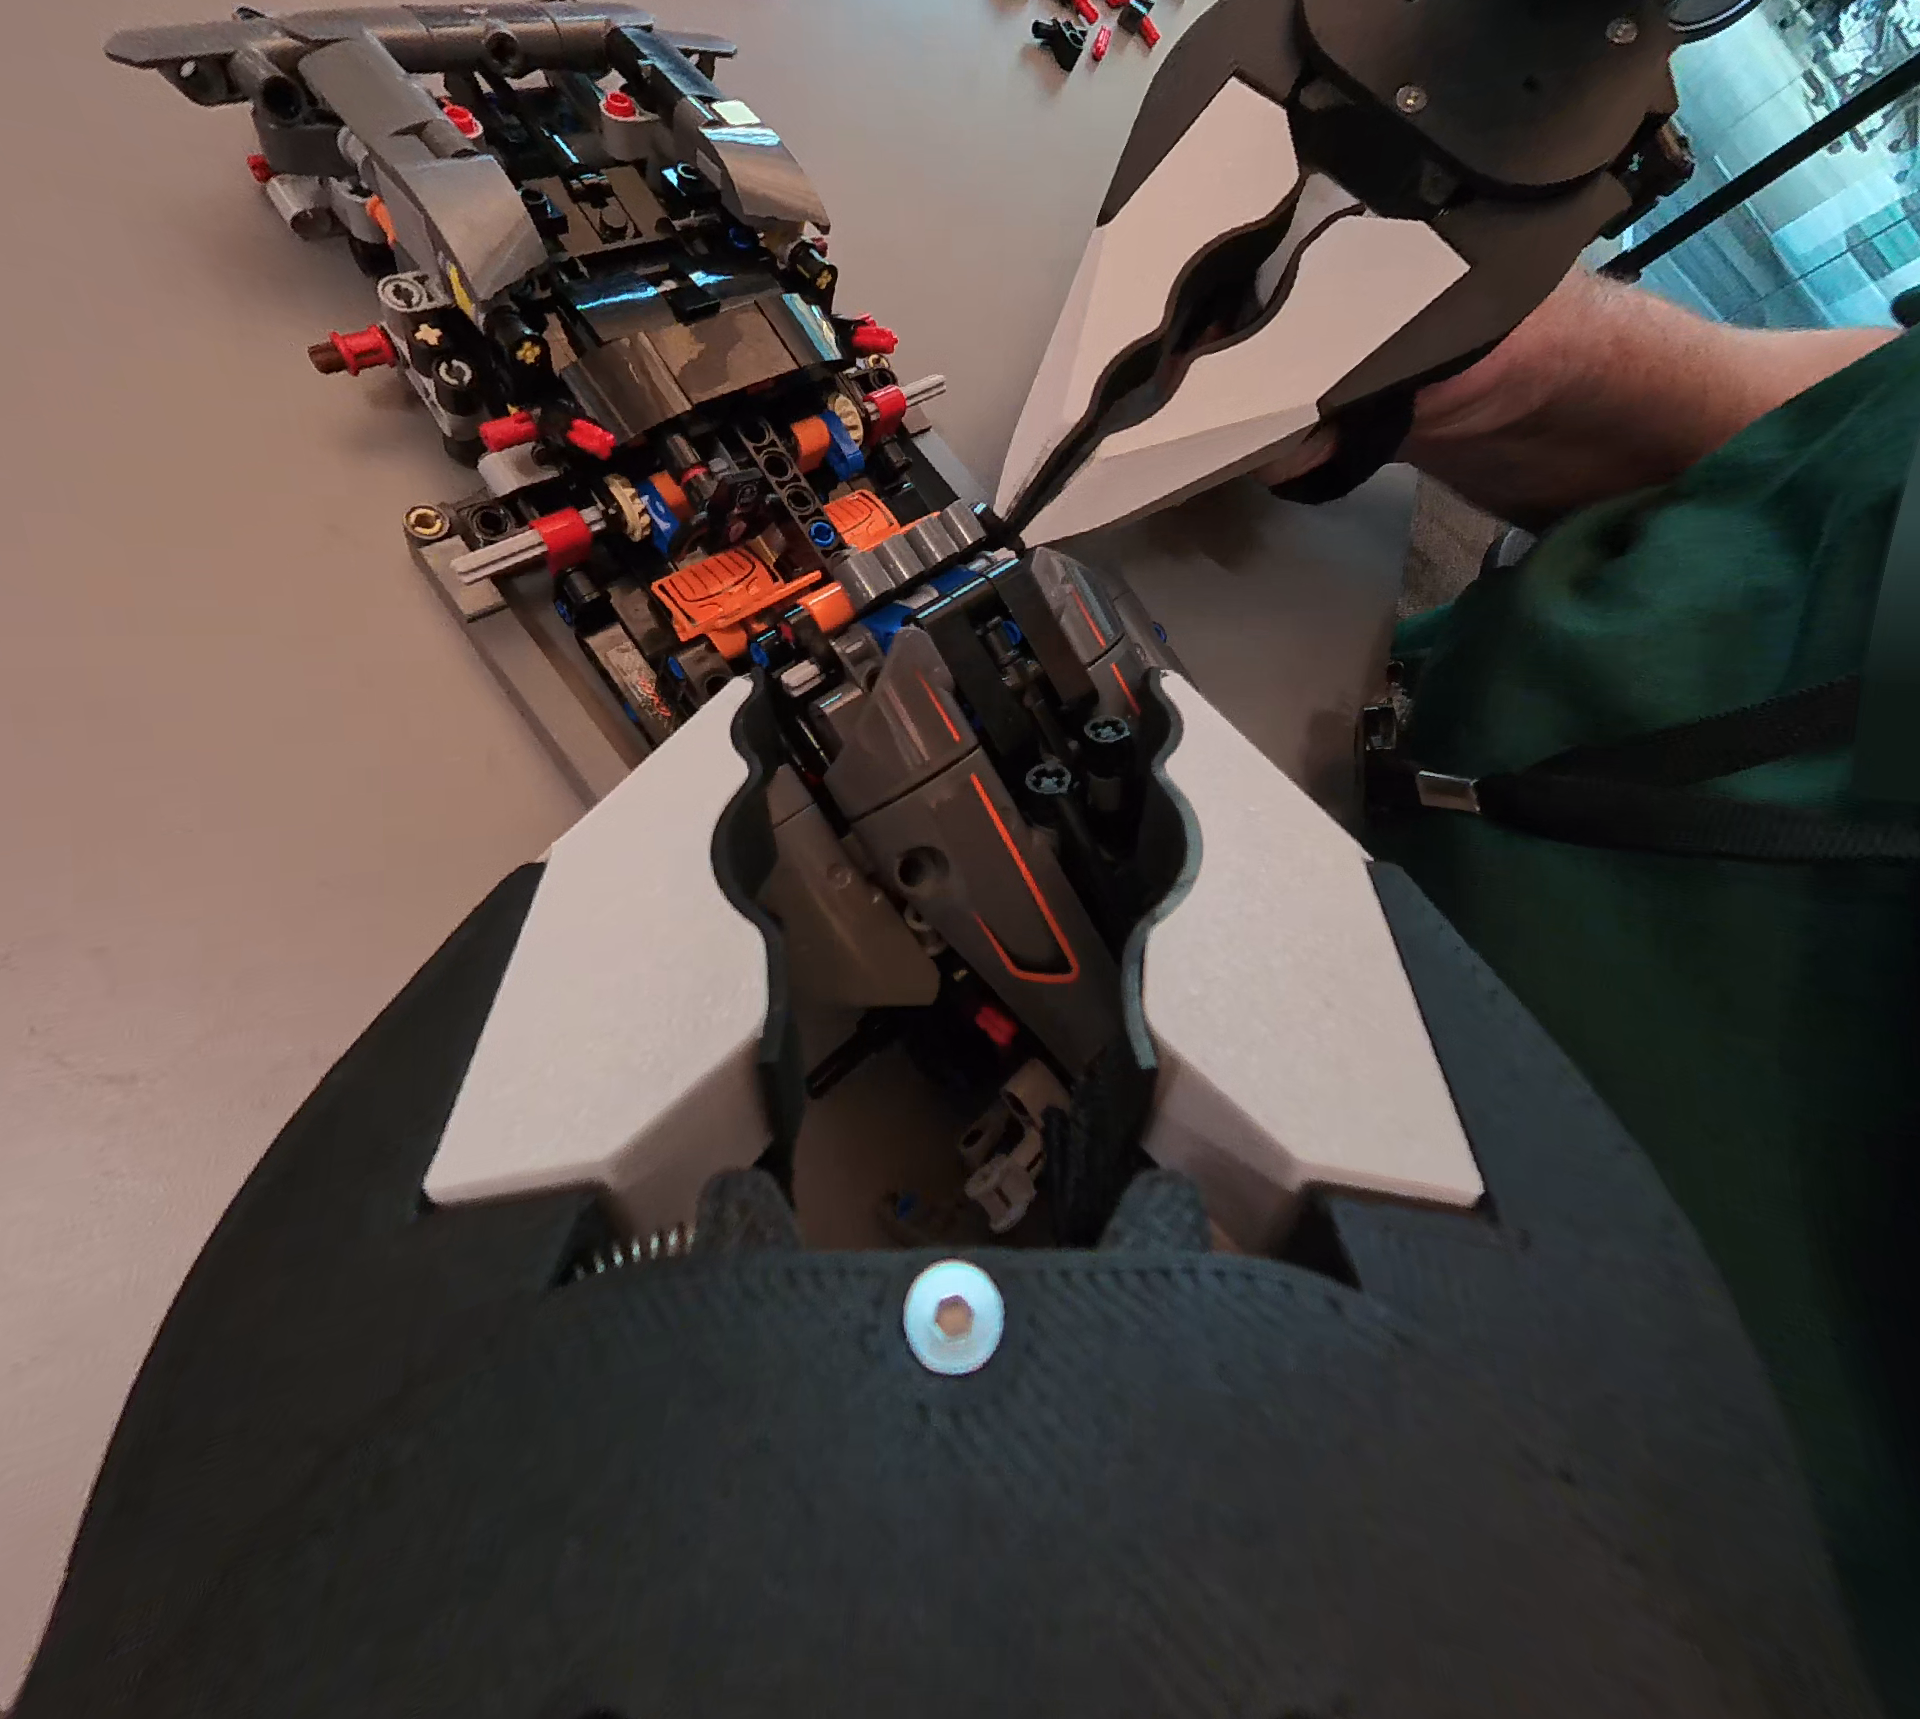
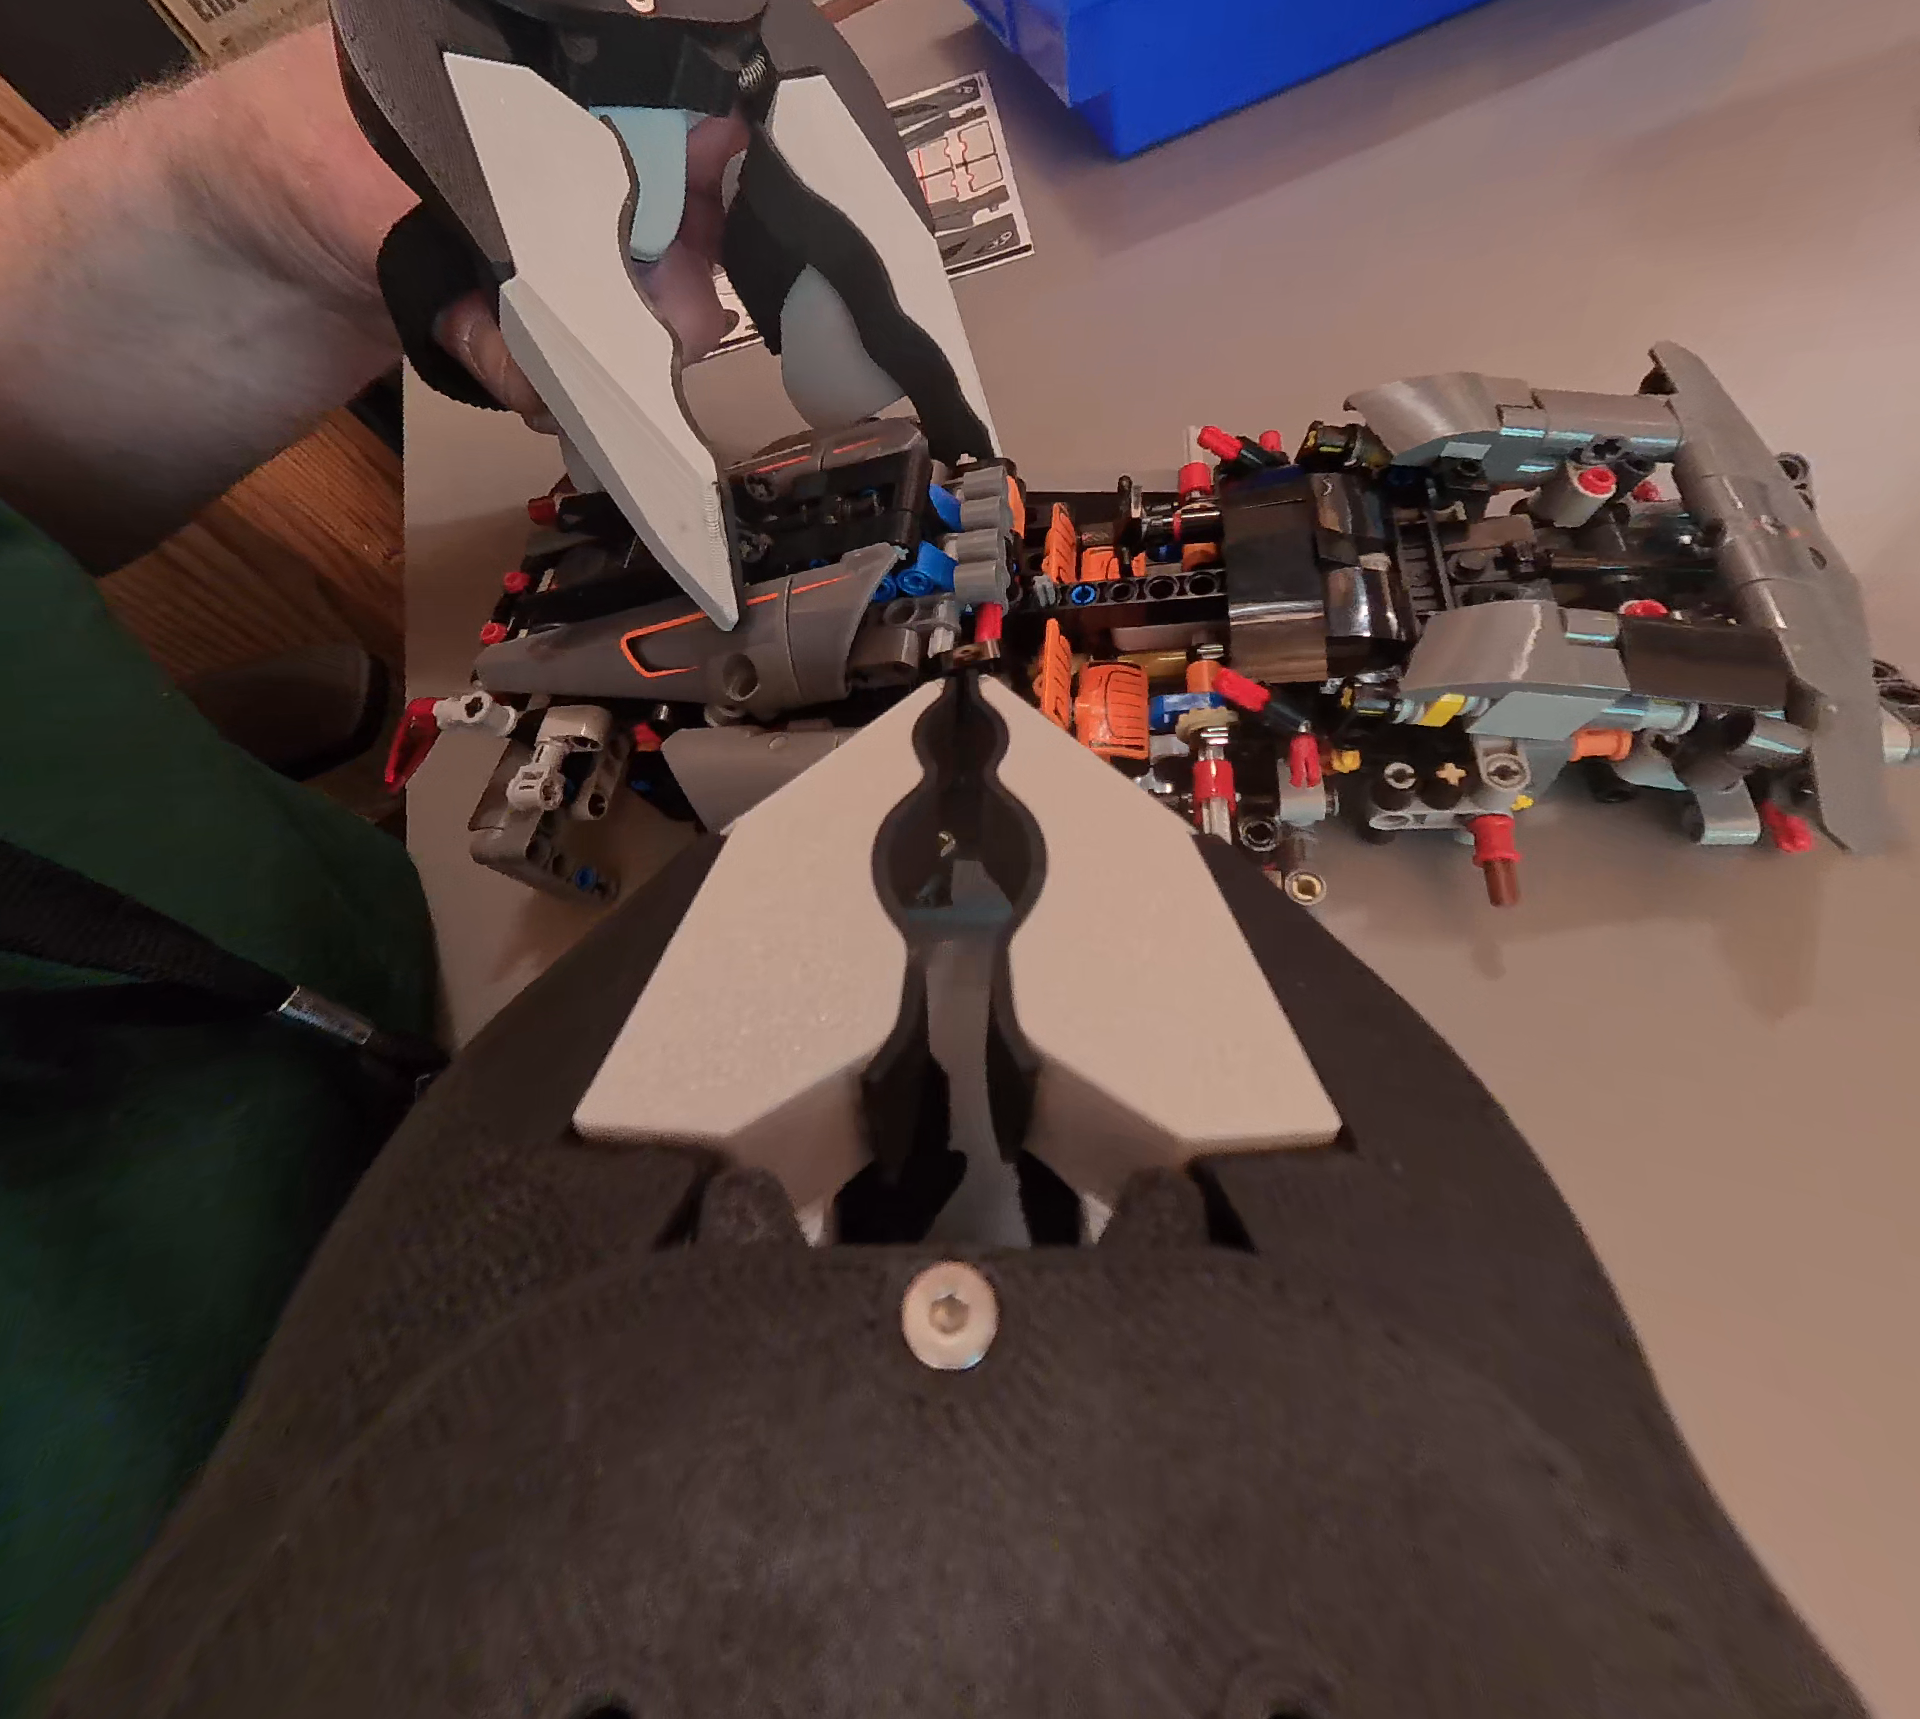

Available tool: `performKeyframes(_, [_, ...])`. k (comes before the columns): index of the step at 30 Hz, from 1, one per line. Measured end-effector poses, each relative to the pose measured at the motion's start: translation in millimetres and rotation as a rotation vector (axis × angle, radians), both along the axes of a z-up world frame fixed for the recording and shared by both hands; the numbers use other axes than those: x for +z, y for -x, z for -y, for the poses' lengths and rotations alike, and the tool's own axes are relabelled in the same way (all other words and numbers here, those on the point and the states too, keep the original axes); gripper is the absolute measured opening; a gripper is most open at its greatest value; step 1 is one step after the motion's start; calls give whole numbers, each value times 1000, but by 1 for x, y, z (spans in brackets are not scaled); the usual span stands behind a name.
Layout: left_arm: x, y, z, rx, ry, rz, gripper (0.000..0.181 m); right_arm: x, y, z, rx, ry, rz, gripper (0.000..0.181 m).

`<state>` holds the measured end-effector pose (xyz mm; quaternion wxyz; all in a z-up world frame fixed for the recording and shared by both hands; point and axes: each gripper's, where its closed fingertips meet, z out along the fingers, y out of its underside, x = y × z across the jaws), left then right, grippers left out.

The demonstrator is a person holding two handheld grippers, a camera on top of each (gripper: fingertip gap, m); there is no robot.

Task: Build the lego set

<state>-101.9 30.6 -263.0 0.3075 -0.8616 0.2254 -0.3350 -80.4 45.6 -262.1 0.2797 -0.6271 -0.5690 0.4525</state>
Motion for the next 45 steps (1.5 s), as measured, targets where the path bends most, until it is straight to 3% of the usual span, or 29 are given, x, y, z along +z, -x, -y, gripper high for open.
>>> performKeyframes(22, [0, 1, 1, 14, -22, 5, 68, 4, 0, 3, 2, 10, -27, 0])
performKeyframes(45, [-1, 2, 1, 21, -28, -8, 67, 4, 4, 4, -24, -125, -27, 0])
